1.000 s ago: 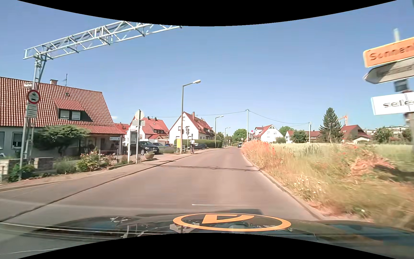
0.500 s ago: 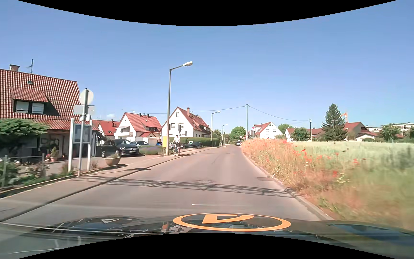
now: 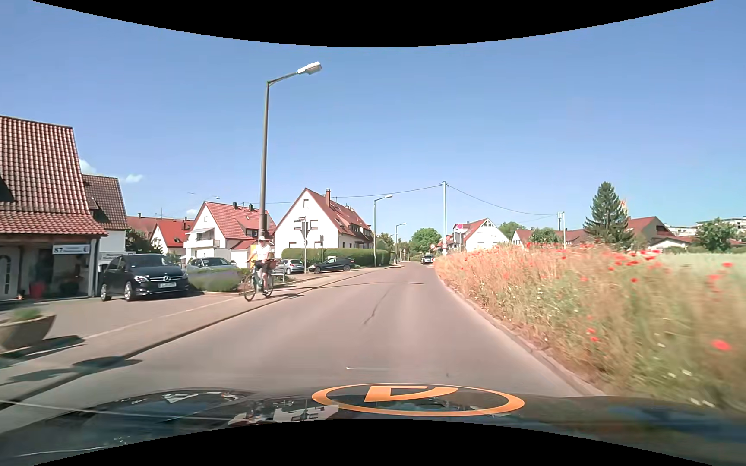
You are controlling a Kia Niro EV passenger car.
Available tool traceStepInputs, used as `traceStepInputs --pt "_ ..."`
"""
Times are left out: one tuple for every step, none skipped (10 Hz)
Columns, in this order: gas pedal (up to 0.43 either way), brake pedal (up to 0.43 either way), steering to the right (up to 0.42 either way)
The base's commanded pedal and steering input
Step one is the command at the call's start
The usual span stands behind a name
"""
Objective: Follow the waypoints while adhering to traffic rules and regulations
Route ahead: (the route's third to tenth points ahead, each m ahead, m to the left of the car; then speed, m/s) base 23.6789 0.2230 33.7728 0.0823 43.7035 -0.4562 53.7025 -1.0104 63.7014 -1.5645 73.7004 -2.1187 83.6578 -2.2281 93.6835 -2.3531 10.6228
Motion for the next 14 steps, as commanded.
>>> traceStepInputs --pt "0.197 0.0 0.01" --pt "0.189 0.0 0.01" --pt "0.197 0.0 0.01" --pt "0.197 0.0 0.009" --pt "0.189 0.0 0.009" --pt "0.189 0.0 0.009" --pt "0.189 0.0 0.009" --pt "0.189 0.0 0.009" --pt "0.189 0.0 0.009" --pt "0.189 0.0 0.009" --pt "0.189 0.0 0.009" --pt "0.177 0.0 0.009" --pt "0.169 0.0 0.009" --pt "0.15 0.0 0.009"
